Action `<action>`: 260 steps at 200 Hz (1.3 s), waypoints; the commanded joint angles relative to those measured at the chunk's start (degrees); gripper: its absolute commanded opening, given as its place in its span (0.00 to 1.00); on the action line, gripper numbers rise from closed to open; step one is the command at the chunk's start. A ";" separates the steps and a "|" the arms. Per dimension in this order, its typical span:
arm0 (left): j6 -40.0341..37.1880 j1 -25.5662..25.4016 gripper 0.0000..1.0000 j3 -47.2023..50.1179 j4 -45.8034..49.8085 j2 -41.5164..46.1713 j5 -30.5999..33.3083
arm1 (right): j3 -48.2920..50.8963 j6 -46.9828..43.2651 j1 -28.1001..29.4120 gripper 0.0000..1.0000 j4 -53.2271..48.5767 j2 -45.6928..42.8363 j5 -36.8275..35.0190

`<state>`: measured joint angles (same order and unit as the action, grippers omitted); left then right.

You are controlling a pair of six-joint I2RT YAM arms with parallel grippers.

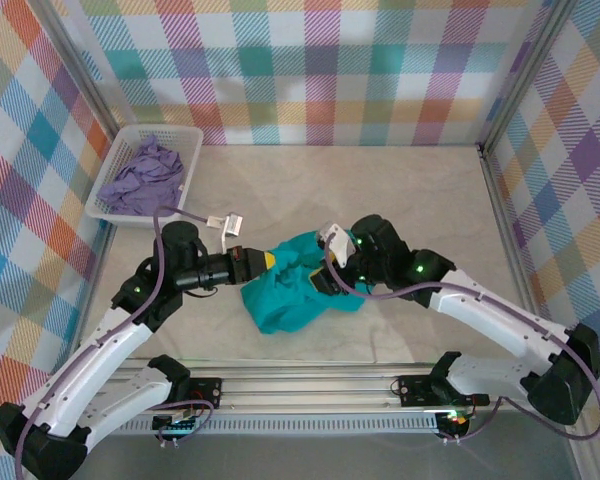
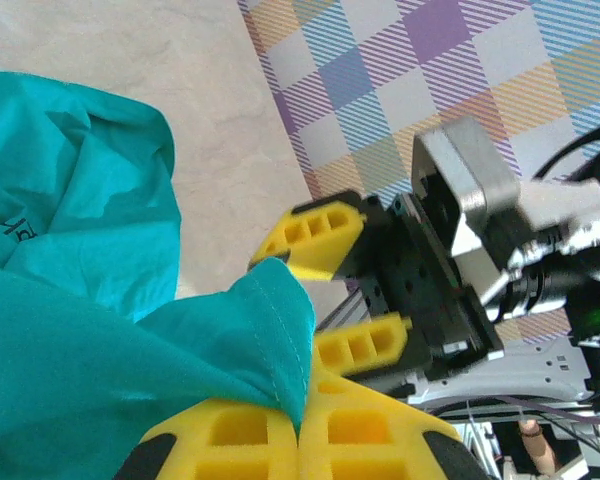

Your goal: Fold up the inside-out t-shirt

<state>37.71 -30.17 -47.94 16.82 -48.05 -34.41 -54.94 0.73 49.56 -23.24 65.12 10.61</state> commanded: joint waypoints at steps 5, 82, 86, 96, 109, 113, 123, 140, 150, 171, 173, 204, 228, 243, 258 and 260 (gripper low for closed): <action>-0.74 0.55 0.00 -2.16 -0.02 0.13 -0.13 | 2.03 3.22 1.39 0.64 10.87 2.73 3.65; 3.01 4.86 0.00 -1.64 3.78 2.96 5.90 | 5.10 -2.53 -2.54 0.05 20.62 1.86 23.93; 3.67 5.65 0.00 -1.34 3.41 2.89 5.53 | 5.73 -2.24 -3.50 0.04 21.77 1.22 27.67; 4.69 7.12 0.00 -0.55 2.86 2.39 4.78 | 7.39 -0.38 -5.36 0.02 26.03 0.42 35.69; 4.76 8.17 0.00 -0.30 3.73 1.53 4.96 | 8.82 3.07 -7.00 0.01 31.72 0.48 42.48; 4.73 8.47 0.00 -0.21 3.94 1.28 5.09 | 9.01 3.83 -7.33 0.01 33.11 0.68 43.97; 4.68 8.89 0.00 0.13 4.29 0.91 5.27 | 9.16 4.88 -7.78 0.01 35.02 1.10 46.10; 2.82 9.08 0.00 -0.37 6.58 0.60 6.74 | 8.46 3.52 -7.85 0.01 34.22 1.41 47.76; 0.57 9.08 0.00 -1.21 8.93 0.41 7.88 | 7.62 1.65 -7.98 0.01 31.57 1.63 46.64; -3.88 9.08 0.00 -2.59 14.02 0.49 11.44 | 5.03 -3.14 -8.08 0.01 24.20 2.24 44.23; -4.14 9.08 0.00 -2.66 14.58 0.57 11.86 | 4.64 -3.68 -8.08 0.01 23.37 2.28 43.88; -8.09 9.08 0.00 -3.01 21.23 1.73 21.20 | 1.22 -12.15 -8.08 0.00 12.46 2.41 40.17; -11.08 8.99 0.00 -3.03 23.17 1.25 24.58 | 2.60 -9.51 -8.08 0.00 19.06 3.15 46.63; -12.41 8.99 0.00 -2.99 22.88 -0.16 22.28 | 1.54 -7.38 -8.11 0.01 20.85 5.33 48.55; -13.52 8.82 0.02 -2.87 22.08 -1.02 18.76 | 0.31 -7.22 -8.12 0.01 20.64 6.78 48.87; -13.50 8.82 0.03 -2.79 22.02 -1.06 18.53 | 0.21 -7.28 -8.09 0.01 20.68 6.84 48.84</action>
<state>27.35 -23.33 -50.30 35.16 -47.64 -22.83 -51.96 -5.85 41.91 -3.44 71.22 50.81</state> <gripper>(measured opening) 0.048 0.050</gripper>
